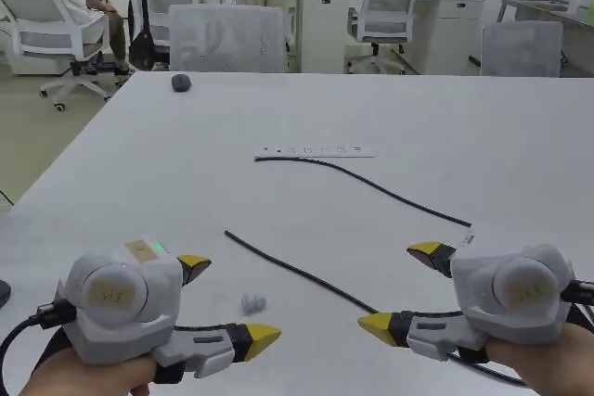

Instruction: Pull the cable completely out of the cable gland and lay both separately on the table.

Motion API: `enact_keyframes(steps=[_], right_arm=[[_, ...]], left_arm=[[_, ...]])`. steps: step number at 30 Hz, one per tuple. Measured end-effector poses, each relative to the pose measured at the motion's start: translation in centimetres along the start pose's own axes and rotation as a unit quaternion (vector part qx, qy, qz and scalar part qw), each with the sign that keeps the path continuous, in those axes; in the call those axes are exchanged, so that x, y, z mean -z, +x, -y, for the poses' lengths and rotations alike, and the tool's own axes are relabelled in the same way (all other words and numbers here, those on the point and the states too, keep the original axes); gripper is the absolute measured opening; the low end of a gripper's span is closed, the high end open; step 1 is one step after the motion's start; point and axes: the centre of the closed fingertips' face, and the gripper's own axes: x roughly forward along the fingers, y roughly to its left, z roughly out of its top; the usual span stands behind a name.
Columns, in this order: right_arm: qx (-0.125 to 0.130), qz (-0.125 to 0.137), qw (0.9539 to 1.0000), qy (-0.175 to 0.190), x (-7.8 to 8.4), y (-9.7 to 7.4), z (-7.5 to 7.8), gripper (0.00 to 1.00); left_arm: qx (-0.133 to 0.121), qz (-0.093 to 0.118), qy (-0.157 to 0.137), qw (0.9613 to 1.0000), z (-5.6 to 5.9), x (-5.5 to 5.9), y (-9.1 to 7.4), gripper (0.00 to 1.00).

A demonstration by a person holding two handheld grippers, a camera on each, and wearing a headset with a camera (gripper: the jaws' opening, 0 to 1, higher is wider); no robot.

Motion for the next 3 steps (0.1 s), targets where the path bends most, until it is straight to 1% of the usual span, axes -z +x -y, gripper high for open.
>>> enact_keyframes(steps=[3], right_arm=[[0.0,0.003,1.0,0.0,-0.08,0.05,-0.07,0.66]], left_arm=[[-0.003,0.001,-0.005,1.0,-0.16,0.03,-0.06,0.75]])
